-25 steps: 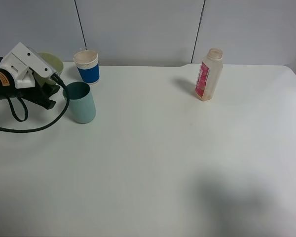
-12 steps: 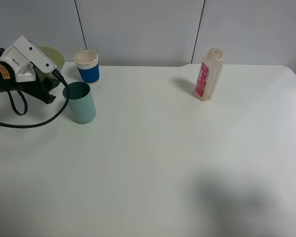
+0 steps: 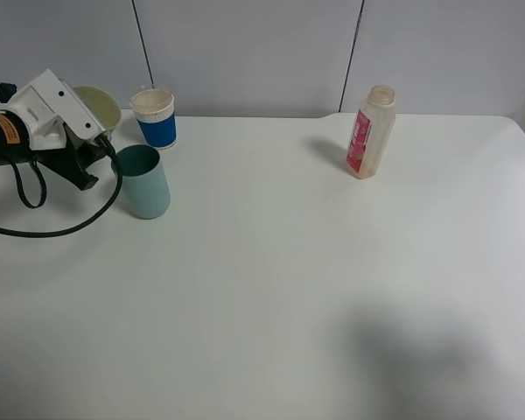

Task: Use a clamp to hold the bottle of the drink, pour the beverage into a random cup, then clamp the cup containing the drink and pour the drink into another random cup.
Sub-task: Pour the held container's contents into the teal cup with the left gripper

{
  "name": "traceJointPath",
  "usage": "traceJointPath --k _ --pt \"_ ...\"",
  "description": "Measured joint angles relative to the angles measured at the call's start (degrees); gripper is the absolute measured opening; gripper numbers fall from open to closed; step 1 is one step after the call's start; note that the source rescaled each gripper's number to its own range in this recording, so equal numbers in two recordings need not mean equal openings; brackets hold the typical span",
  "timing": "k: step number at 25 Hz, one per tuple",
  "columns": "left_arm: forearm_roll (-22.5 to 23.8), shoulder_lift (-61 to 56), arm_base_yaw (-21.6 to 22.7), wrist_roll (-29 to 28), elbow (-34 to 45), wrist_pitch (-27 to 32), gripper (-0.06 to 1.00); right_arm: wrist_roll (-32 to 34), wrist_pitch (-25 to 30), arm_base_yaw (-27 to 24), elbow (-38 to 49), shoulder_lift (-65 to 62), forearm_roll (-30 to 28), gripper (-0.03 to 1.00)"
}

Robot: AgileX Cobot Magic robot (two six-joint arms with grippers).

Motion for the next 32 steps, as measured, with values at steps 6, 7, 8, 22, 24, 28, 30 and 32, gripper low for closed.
traceJointPath --k 6,7,8,22,24,28,30,32 --pt "0.74 0.00 0.00 2.05 0.00 -0.05 0.01 0.00 0.00 0.00 0.00 0.00 0.00 0.99" --pt "0.85 0.00 0.00 3.02 0.00 -0.05 0.01 0.00 0.00 0.00 0.00 0.00 0.00 0.99" --pt "0.87 0.00 0.00 4.36 0.00 -0.05 0.01 0.00 0.00 0.00 0.00 0.00 0.00 0.99" --pt "0.87 0.00 0.00 10.30 0.00 -0.21 0.01 0.00 0.00 0.00 0.00 0.00 0.00 0.99" --pt "0.87 0.00 0.00 11.09 0.00 -0.41 0.01 0.00 0.00 0.00 0.00 0.00 0.00 0.99" --pt "0.82 0.00 0.00 12.69 0.00 -0.67 0.01 0.00 0.00 0.00 0.00 0.00 0.00 0.99" --pt "0.82 0.00 0.00 12.91 0.00 -1.05 0.01 0.00 0.00 0.00 0.00 0.00 0.00 0.99" --pt "0.82 0.00 0.00 12.91 0.00 -1.64 0.01 0.00 0.00 0.00 0.00 0.00 0.00 0.99"
